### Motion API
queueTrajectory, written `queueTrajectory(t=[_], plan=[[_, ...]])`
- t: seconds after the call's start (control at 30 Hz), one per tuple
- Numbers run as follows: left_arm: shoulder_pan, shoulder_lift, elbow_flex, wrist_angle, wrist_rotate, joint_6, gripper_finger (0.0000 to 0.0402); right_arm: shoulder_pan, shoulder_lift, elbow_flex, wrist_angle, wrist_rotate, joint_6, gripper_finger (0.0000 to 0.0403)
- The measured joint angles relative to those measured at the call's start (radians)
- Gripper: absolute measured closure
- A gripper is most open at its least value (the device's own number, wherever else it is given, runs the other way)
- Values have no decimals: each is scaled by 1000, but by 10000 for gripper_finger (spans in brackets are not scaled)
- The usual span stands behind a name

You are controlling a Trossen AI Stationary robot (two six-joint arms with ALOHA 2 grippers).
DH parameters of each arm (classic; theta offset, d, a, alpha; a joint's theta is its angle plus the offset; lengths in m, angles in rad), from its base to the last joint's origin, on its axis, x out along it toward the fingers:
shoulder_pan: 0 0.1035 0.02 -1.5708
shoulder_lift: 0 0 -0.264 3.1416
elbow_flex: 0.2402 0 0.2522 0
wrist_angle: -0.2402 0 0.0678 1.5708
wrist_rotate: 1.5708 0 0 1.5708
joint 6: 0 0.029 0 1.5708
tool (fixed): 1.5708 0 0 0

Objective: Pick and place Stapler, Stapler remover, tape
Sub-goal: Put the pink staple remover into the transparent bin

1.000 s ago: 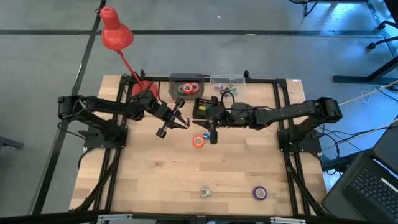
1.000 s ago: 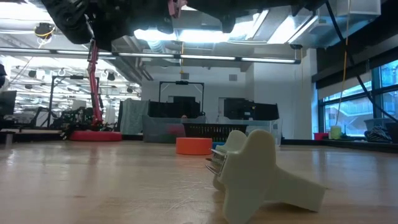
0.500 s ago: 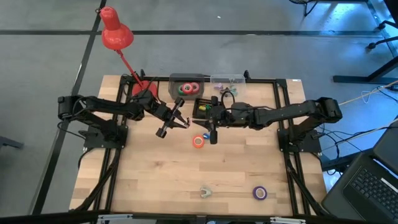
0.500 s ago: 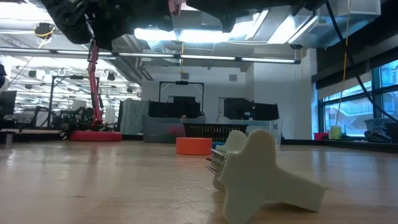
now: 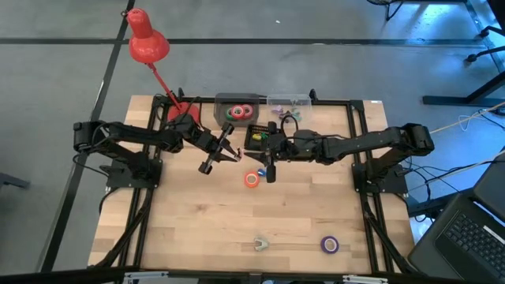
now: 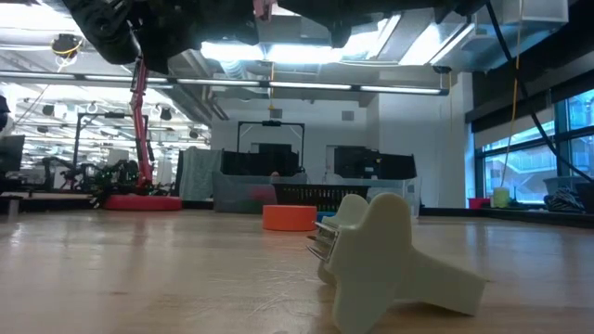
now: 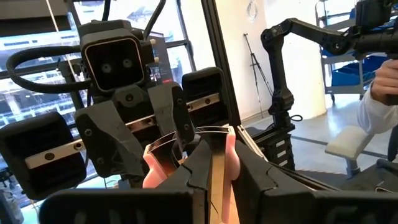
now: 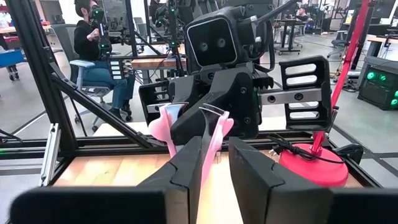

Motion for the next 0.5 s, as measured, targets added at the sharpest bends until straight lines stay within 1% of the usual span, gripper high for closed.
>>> queueTrajectory(t=[0.13, 0.2, 0.27, 0.4, 0.5], plan=[[0, 1, 0, -1, 0, 0, 373, 0, 0, 0, 0, 0, 0, 323], [0, 8, 0, -1, 0, -1, 373, 0, 0, 0, 0, 0, 0, 330], [0, 14, 0, 2, -5, 0, 373, 0, 0, 0, 0, 1, 0, 346], [0, 48, 2, 28, -3, -2, 373, -1, 0, 0, -1, 4, -1, 393], [0, 72, 19, 30, 21, -12, 373, 0, 0, 0, -10, 3, 0, 394]])
